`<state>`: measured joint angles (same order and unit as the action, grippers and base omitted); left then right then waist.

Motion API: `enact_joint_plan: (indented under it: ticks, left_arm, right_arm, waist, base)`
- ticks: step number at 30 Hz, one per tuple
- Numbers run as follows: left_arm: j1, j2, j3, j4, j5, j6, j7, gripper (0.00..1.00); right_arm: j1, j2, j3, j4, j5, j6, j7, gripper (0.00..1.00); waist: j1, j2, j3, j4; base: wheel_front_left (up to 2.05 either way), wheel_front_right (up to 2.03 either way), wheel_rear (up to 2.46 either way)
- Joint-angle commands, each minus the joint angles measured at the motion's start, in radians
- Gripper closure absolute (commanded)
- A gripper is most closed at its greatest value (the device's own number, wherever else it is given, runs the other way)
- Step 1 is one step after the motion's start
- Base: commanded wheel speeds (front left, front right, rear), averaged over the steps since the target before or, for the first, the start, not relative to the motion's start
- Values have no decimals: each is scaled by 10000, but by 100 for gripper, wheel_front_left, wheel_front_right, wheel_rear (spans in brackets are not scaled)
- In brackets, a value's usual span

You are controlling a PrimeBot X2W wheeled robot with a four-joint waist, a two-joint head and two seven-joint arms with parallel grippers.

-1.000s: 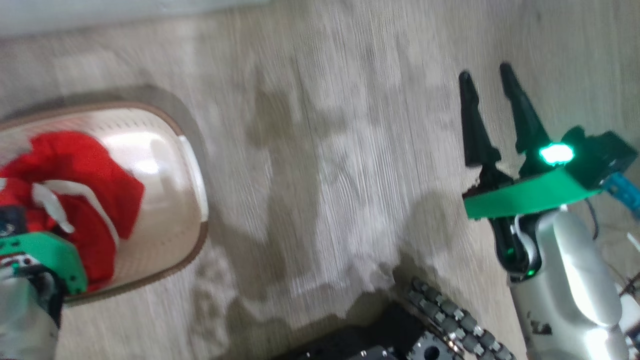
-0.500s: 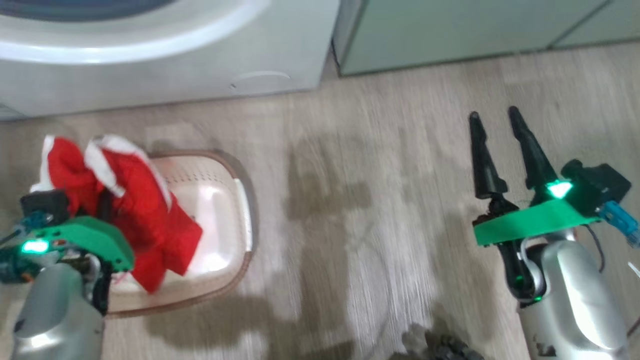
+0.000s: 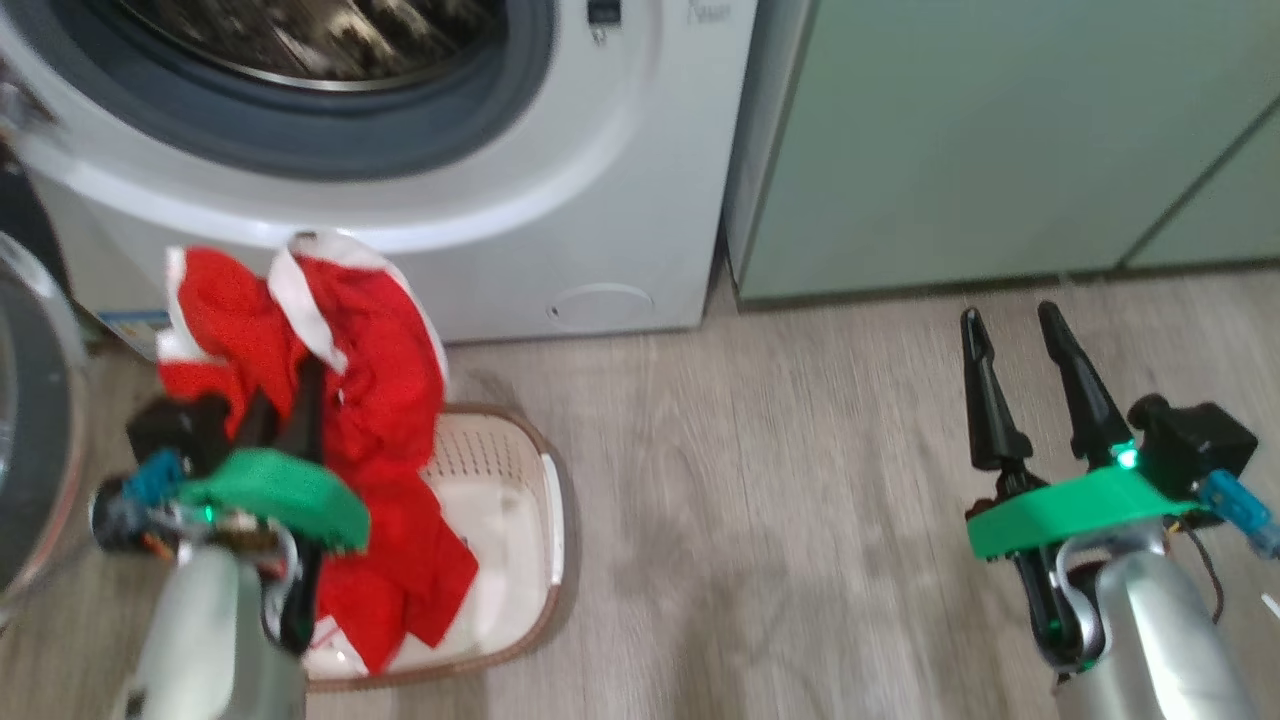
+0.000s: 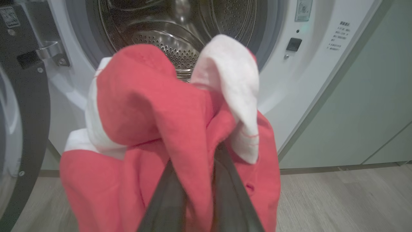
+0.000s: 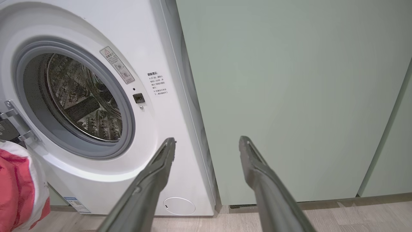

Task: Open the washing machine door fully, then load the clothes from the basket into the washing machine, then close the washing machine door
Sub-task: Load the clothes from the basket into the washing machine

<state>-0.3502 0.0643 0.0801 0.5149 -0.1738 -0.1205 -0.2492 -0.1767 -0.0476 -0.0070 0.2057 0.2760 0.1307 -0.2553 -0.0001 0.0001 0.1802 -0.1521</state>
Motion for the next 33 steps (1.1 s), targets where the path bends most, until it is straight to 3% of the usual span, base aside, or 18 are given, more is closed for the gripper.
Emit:
enact_joint_plan:
  ticks: [1, 11, 15, 20, 33]
  left_arm:
    - [656, 42, 239, -1027, 51, -50, -125, 100]
    - [2798, -135, -392, -3580, -381, -69, -125, 100]
    - [3328, -138, -786, -4300, -702, 119, -125, 100]
    - [3590, -139, -877, -4592, -979, 338, -126, 100]
    - [3616, -140, -1115, -4395, -1033, 302, -126, 100]
  right_arm:
    - [77, -26, 180, -256, -83, 0, -65, 0]
    - [796, -26, 120, -218, -199, 0, -65, 0]
    - [1069, -26, 14, -250, -226, 0, -65, 0]
    - [1126, -26, 11, -231, -205, 0, -65, 0]
    - [1110, -26, 77, -211, -183, 0, -65, 0]
  waist:
    - [1, -1, -637, 235]
    - [1, -1, -1483, 316]
    - [1, -1, -1633, 362]
    - [1, -1, -1703, 304]
    - [1, -1, -1805, 267]
  base:
    - [0, 0, 0]
    - [0, 0, 0]
    - [0, 0, 0]
    - [0, 0, 0]
    - [0, 0, 0]
